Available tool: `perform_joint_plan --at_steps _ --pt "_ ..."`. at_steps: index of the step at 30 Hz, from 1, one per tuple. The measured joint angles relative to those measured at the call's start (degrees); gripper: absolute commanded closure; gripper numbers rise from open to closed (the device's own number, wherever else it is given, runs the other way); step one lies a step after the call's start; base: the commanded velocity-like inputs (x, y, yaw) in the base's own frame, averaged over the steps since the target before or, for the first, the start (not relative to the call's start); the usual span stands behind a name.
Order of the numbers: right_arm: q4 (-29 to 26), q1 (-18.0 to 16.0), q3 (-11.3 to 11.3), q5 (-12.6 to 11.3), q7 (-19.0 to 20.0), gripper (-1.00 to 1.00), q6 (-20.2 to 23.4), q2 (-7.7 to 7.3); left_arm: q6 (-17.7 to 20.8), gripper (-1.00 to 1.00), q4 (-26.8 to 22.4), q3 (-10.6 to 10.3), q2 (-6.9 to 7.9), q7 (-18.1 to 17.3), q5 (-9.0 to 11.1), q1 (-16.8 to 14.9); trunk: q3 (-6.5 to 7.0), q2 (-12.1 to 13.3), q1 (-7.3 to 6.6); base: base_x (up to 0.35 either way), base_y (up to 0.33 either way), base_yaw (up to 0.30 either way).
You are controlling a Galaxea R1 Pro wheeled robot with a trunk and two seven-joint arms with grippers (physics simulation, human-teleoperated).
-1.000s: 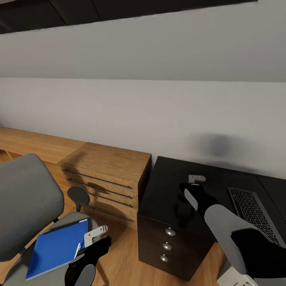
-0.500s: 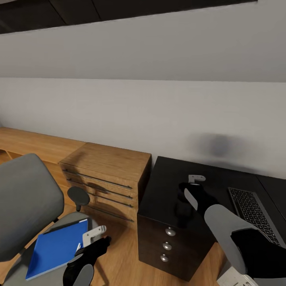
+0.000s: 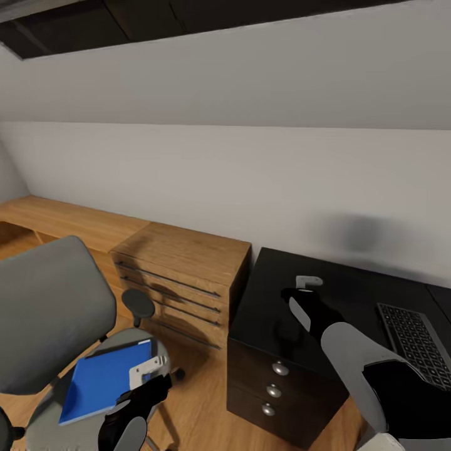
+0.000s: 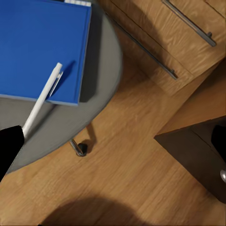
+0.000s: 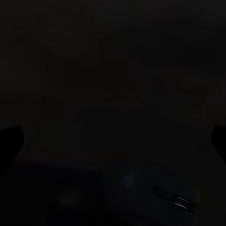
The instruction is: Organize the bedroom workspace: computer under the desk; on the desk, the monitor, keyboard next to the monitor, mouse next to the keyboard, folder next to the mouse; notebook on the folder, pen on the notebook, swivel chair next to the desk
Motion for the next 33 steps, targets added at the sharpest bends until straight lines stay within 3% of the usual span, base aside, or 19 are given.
perform_joint_plan --at_steps 7,22,29,30,32,33 --pt "0.0 0.0 0.0 0.0 0.0 -1.0 0.0 -0.01 0.1 -1.0 0.0 0.0 0.0 -0.1 0.0 0.0 0.0 0.0 0.01 -0.131 -0.142 0.197" --pt "-0.1 0.0 0.0 0.0 0.0 -1.0 0.0 -0.11 0.0 -1.0 -0.1 -0.2 0.0 -0.2 0.1 0.0 0.0 0.0 -0.01 -0.009 -0.009 0.01" --pt "-0.1 0.0 0.0 0.0 0.0 -1.0 0.1 -0.19 -3.8 -1.0 -2.2 -0.5 0.0 -0.3 0.1 0.0 0.0 0.0 -0.01 0.0 0.0 0.0" --pt "-0.1 0.0 -0.1 0.0 0.0 -1.0 0.1 -0.25 -6.7 -1.0 -2.6 -1.1 0.1 -0.3 -0.3 0.0 0.0 0.0 -0.01 0.0 0.0 0.0" --pt "-0.1 0.0 -0.1 0.0 0.0 -1.0 0.1 -0.31 -8.2 -1.0 -2.8 -2.2 0.57 -0.4 -1.4 0.0 0.0 0.0 -0.01 0.0 0.0 0.0" --pt "0.0 0.0 -0.1 0.1 0.0 -1.0 -0.1 -0.35 -9.6 -1.0 -3.0 -4.3 1.18 -0.3 -4.0 0.0 0.0 0.0 -0.01 0.0 0.0 0.0"
